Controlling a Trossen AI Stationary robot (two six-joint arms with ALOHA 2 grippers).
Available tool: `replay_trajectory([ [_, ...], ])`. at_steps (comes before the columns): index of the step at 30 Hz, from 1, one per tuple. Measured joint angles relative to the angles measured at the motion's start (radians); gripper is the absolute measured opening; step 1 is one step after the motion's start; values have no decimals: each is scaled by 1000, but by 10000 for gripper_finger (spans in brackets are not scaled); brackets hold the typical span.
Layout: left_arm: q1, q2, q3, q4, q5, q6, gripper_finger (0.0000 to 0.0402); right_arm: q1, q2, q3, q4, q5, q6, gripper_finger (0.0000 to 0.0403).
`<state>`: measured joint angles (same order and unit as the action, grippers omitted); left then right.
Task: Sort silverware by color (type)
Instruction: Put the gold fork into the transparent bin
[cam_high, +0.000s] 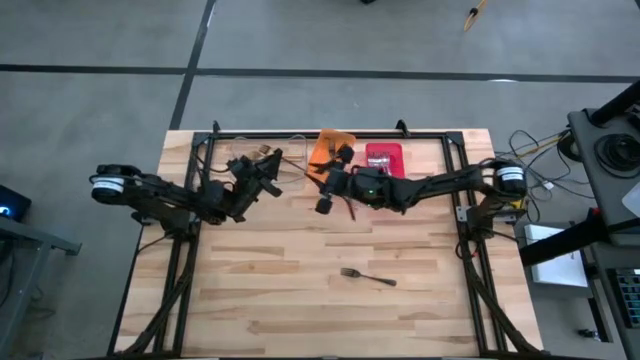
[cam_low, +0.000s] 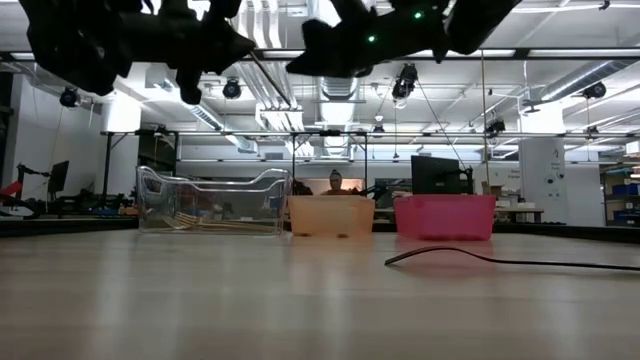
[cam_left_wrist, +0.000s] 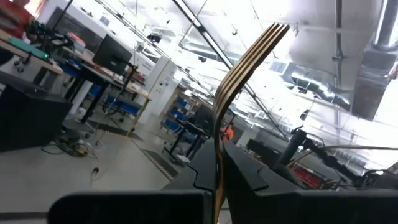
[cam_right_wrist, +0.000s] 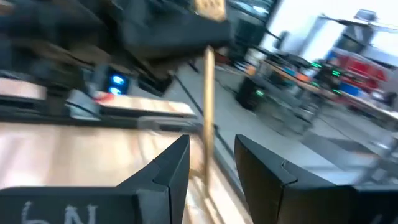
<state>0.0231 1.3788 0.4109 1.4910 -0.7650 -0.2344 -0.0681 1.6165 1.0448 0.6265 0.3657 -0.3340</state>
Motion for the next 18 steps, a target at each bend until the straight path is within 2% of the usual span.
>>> replay_trajectory([
  [8, 0, 82, 3, 59, -1, -88, 0, 1, 101, 121, -101, 27, 2, 119],
  [12, 0, 129, 3, 78, -3, -133, 0, 0, 124, 146, -122, 37, 25, 112],
  [18, 0, 171, 8, 80, -4, -179, 0, 0, 117, 146, -149, 107, 27, 109],
])
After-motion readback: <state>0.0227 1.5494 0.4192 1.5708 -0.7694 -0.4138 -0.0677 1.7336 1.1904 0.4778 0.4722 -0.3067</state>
